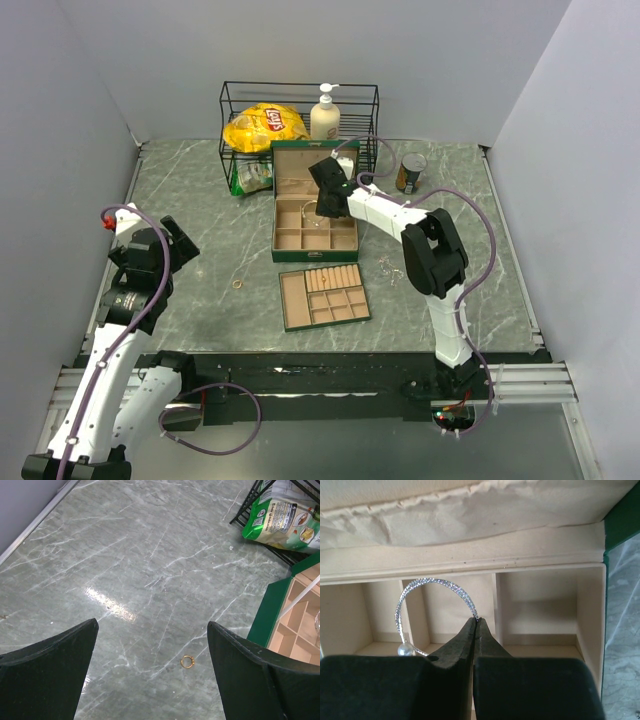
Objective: Organize the mixed jewelry
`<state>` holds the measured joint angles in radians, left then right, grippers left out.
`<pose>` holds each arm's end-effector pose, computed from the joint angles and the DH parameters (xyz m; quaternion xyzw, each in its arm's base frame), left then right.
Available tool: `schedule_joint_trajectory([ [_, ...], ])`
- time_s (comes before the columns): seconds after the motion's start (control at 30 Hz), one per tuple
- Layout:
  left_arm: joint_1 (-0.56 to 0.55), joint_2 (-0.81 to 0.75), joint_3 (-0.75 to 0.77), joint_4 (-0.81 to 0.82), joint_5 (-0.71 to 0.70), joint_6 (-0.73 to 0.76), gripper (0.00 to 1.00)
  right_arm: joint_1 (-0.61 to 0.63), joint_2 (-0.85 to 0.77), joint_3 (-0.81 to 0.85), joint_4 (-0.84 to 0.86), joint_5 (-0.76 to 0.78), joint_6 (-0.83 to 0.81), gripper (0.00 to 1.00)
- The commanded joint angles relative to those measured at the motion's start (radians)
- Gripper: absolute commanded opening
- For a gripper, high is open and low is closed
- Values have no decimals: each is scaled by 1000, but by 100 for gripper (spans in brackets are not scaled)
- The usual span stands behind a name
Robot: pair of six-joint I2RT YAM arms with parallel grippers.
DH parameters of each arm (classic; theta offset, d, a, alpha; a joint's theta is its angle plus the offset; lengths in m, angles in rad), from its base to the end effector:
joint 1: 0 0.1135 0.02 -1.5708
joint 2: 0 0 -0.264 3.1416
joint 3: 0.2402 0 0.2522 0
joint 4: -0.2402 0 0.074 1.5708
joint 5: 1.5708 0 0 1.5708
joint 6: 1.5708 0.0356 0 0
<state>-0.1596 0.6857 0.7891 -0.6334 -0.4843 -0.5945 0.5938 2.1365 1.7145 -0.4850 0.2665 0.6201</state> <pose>0.1450 -0.0065 0.3123 -0.2981 0.7968 0.0157 0.5254 0.4000 0.2587 0.2054 0.0556 0.9364 0.0810 0.3369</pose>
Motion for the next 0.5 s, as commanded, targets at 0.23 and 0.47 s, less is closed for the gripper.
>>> schedule_joint_trajectory([
  [0.23,5,8,1,26,7,13,96,-9,16,28,19,50,-3,0],
  [0.47,5,11,2,23,7,12,96,-9,28,23,26,45,-8,0],
])
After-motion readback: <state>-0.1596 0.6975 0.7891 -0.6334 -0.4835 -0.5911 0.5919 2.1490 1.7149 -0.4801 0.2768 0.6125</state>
